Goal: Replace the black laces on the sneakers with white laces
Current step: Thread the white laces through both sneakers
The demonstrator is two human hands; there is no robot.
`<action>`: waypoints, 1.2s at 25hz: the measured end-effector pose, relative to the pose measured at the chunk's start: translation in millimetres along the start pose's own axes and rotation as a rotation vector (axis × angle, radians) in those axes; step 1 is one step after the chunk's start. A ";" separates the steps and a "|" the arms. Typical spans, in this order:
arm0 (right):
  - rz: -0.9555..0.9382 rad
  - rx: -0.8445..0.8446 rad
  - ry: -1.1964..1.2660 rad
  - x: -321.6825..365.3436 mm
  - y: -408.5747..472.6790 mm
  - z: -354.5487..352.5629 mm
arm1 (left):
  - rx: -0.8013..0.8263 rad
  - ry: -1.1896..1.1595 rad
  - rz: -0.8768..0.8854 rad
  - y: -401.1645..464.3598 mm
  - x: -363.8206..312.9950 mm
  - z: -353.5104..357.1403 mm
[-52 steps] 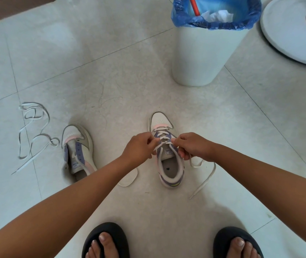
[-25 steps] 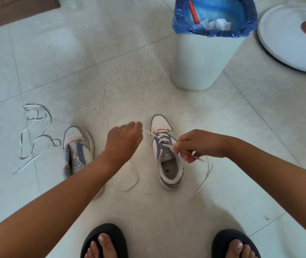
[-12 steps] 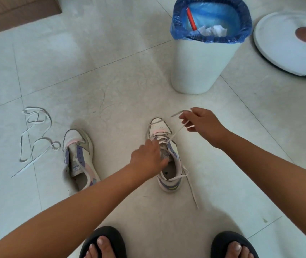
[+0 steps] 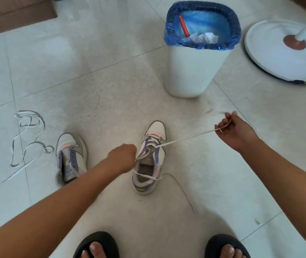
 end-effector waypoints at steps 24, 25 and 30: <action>-0.007 -0.018 0.277 34.9 4.2 -9.0 | -0.355 -0.045 0.233 39.5 -77.2 -16.3; -0.005 -0.016 0.282 34.6 3.6 -7.2 | -0.346 -0.111 0.240 42.1 -75.8 -16.5; -0.007 -0.054 0.222 34.9 7.6 -2.1 | -0.318 -0.143 0.349 33.1 -75.9 -8.5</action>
Point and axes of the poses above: each hand's wrist, its own y-axis towards the middle knuckle, its own z-axis out of the palm, x = y × z, the point moved 10 cm from there along y, towards the middle knuckle, and after that the axes turned 14 degrees about -x, right-handed, at the moved point
